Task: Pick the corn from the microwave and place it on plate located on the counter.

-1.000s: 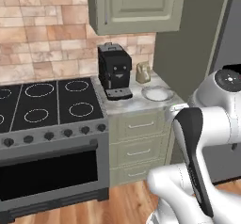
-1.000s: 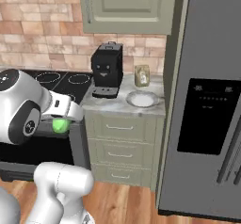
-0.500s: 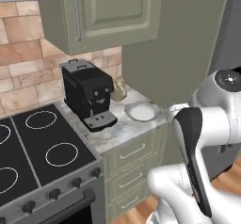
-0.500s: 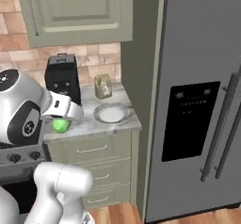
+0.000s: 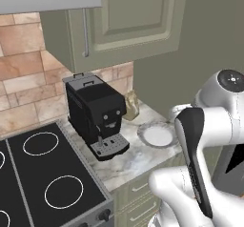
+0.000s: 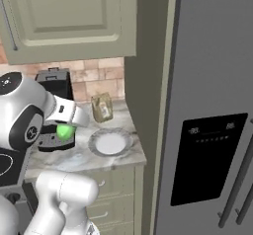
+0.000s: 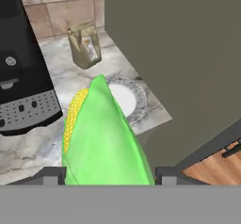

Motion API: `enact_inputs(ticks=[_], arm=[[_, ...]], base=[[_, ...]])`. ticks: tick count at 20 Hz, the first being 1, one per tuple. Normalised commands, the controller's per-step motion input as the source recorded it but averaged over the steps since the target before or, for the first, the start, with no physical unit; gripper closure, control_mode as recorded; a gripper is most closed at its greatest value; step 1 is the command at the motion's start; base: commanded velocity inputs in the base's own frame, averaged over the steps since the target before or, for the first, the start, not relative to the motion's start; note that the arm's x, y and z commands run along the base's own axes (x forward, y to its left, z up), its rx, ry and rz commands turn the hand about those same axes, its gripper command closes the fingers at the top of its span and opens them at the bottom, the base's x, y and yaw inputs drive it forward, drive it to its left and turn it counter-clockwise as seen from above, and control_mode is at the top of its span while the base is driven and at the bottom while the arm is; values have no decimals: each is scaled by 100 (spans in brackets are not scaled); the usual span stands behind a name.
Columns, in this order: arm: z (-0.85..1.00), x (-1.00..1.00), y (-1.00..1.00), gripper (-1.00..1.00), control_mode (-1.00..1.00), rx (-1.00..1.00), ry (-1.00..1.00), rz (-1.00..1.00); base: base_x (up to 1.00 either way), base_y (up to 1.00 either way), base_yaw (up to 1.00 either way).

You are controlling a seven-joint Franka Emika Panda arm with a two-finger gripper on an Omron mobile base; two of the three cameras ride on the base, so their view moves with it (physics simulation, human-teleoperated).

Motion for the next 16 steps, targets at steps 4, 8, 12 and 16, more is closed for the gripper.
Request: enact_inputs(ticks=[4, 8, 12, 16], arm=[[-29, 29, -18, 100, -100, 0, 4, 8], [-62, 94, -28, 100, -100, 2, 16, 14], [-70, 100, -6, 100, -100, 0, 20, 10], [-56, 88, 13, 100, -100, 0, 21, 1]], base=[[26, -26, 8], [0, 0, 0], [0, 0, 0], [0, 0, 0]])
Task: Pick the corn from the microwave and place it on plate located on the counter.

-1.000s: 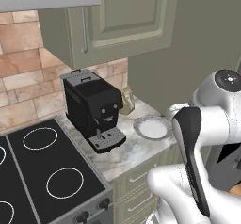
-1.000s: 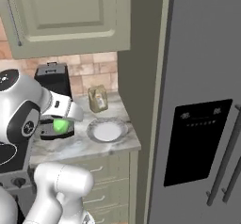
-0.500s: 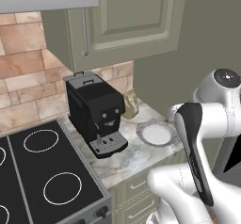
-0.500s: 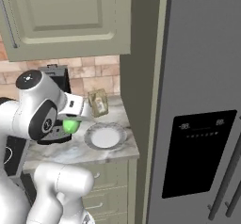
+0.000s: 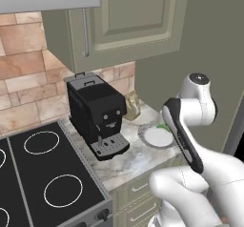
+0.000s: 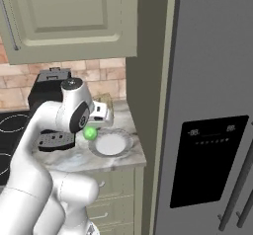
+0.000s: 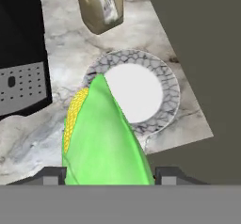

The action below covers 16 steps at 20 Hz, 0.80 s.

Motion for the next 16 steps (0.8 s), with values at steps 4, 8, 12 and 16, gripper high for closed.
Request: enact_inputs(ticks=[4, 8, 12, 16], arm=[[-37, 69, 4, 100, -100, 0, 14, 2], [-76, 83, -4, 100, -100, 2, 7, 7], [-71, 74, 0, 100, -100, 1, 0, 1], [-36, 66, -18, 100, -100, 7, 0, 2]], base=[[0, 0, 0], [0, 0, 0], [0, 0, 0], [0, 0, 0]])
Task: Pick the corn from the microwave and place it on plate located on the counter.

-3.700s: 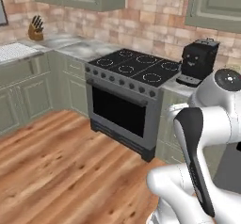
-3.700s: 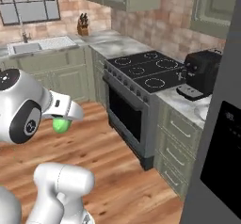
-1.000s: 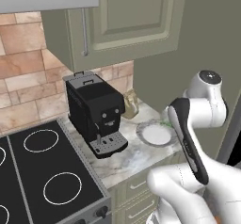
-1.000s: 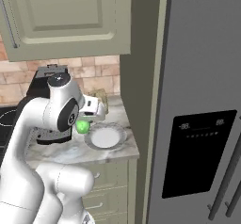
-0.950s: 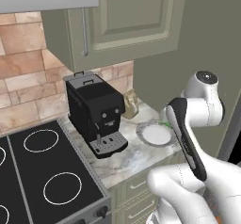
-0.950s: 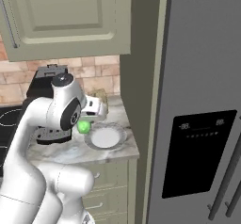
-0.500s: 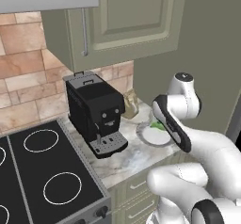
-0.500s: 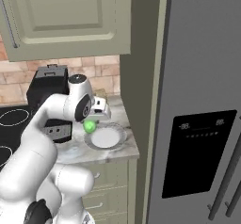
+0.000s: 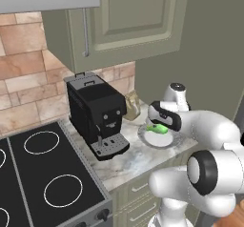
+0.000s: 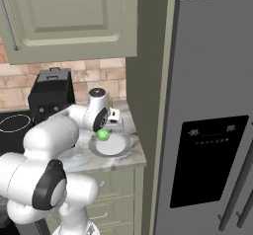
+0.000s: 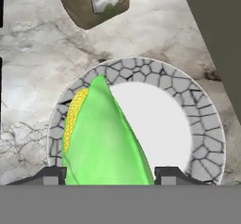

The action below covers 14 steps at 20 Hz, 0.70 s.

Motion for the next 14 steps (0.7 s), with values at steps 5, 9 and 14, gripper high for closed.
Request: enact_inputs(ticks=[5, 9, 14], arm=[[-43, 33, -14, 100, -100, 5, 0, 0], [-33, 8, -1, 100, -100, 3, 0, 0], [-1, 0, 0, -100, -100, 0, 0, 0]], base=[[0, 0, 0], [0, 0, 0], [0, 0, 0]])
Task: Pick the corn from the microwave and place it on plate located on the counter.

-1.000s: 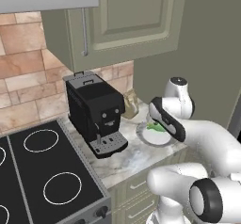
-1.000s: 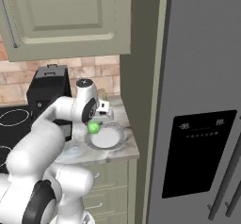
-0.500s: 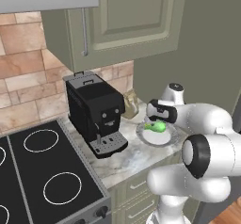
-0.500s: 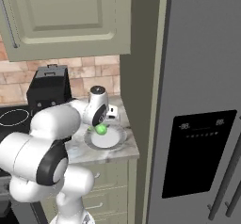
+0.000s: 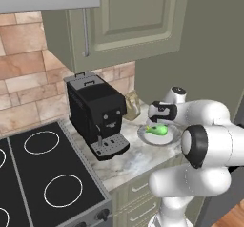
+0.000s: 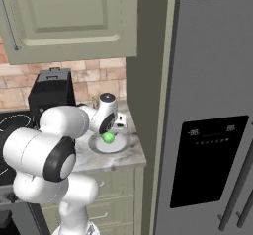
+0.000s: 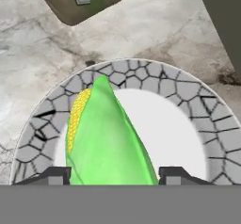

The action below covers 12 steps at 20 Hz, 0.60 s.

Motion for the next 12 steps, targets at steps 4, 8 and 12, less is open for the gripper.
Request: enact_inputs(ticks=[4, 8, 12], arm=[[7, -10, -3, -100, -100, 0, -2, 0], [65, -57, -1, -100, -100, 0, -17, 0], [87, -76, 46, -100, -100, -3, -12, -1]], base=[[0, 0, 0], [0, 0, 0], [0, 0, 0]])
